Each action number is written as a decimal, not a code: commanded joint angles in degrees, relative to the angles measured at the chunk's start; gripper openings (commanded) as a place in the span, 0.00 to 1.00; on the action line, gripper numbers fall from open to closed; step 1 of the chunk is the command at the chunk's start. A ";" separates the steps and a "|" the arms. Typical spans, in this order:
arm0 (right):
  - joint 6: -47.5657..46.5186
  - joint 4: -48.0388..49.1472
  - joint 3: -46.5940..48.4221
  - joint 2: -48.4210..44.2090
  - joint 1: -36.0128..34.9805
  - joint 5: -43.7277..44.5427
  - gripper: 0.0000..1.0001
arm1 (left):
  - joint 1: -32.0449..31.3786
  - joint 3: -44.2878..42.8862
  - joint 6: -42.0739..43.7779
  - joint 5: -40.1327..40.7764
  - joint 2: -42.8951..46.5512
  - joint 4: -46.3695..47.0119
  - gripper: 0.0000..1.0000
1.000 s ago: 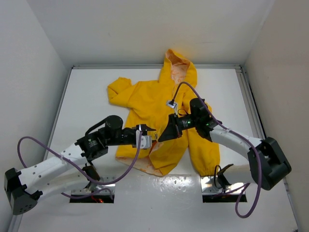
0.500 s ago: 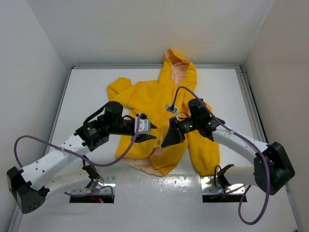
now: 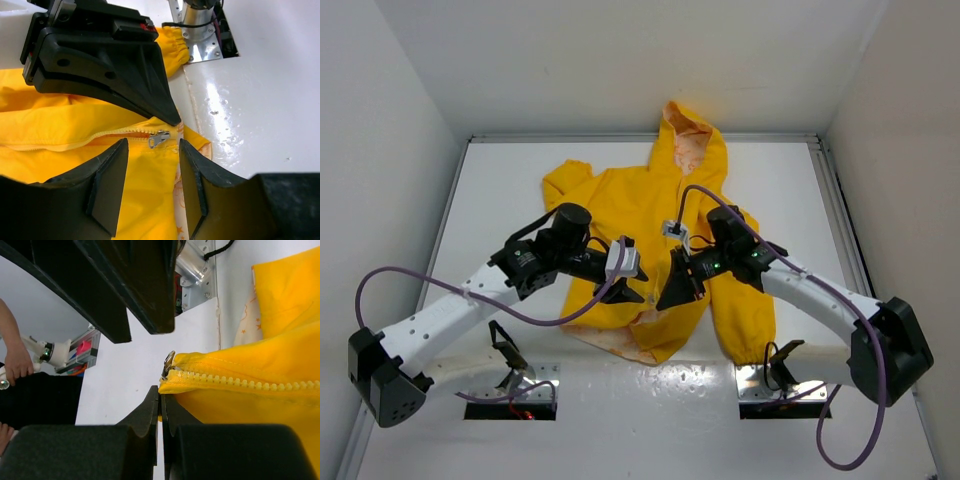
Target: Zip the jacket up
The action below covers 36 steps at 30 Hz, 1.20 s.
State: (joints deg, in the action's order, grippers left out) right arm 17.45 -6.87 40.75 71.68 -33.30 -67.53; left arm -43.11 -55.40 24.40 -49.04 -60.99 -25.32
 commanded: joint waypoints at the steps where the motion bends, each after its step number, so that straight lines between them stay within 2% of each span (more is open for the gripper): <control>1: -2.25 0.55 3.10 -1.54 -0.98 -1.91 0.00 | -1.00 -1.39 1.27 1.03 0.08 0.87 0.50; 8: -2.42 0.28 3.54 -1.72 -1.94 -1.99 0.00 | -1.01 -1.38 1.26 1.05 -0.97 1.42 0.47; 31: -1.19 2.04 4.33 -1.54 -2.03 -1.99 0.00 | -1.01 1.78 1.26 -1.06 -2.55 2.47 0.44; 36: -1.19 2.13 4.07 -1.37 -2.04 -1.82 0.00 | -1.01 1.78 1.26 -2.11 -2.55 2.47 0.36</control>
State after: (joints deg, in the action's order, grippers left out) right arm 16.51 -7.35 42.37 71.61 -34.70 -67.31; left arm -43.57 -53.69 24.88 -48.38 -63.88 -24.62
